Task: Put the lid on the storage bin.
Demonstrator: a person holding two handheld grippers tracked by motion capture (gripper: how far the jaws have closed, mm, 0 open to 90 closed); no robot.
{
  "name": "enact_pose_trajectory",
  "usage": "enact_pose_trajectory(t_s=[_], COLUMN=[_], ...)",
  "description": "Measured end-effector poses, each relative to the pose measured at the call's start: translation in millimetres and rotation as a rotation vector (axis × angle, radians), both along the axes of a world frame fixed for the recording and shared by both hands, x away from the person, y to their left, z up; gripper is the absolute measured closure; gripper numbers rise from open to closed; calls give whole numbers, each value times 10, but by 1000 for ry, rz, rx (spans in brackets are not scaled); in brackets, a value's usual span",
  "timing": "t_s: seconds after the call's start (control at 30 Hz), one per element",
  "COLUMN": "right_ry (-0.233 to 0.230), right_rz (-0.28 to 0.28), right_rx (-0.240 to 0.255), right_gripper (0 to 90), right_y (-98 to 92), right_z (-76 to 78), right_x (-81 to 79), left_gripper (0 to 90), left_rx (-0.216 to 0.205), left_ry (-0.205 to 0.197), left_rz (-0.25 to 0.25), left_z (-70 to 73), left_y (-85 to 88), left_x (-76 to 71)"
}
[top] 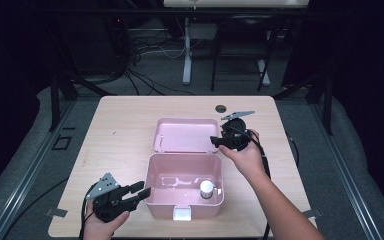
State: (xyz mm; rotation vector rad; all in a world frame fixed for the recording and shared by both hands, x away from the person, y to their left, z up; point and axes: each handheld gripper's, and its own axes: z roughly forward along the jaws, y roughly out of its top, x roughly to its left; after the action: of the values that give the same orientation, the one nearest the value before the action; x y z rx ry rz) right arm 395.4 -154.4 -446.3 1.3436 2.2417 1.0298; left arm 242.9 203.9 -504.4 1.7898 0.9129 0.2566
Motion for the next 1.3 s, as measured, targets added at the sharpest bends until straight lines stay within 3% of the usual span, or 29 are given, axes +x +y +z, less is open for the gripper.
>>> enact_pose_trajectory(t_s=[0.57,0.83,1.3], right_ry=[42,58,91], right_rz=[-82,-118,-183], right_rx=[18,2,51], right_gripper=[519,510,517], right_y=[-37,-35,-88], right_z=[-182,-265,-370], right_x=[296,394,543], left_gripper=[621,622,622], left_rx=[-1,2,2], left_ry=[-8,-8,-6], left_rz=[1,1,0], left_z=[-6,-5,-5], left_y=[-6,-5,-3], left_x=[-5,-7,-6])
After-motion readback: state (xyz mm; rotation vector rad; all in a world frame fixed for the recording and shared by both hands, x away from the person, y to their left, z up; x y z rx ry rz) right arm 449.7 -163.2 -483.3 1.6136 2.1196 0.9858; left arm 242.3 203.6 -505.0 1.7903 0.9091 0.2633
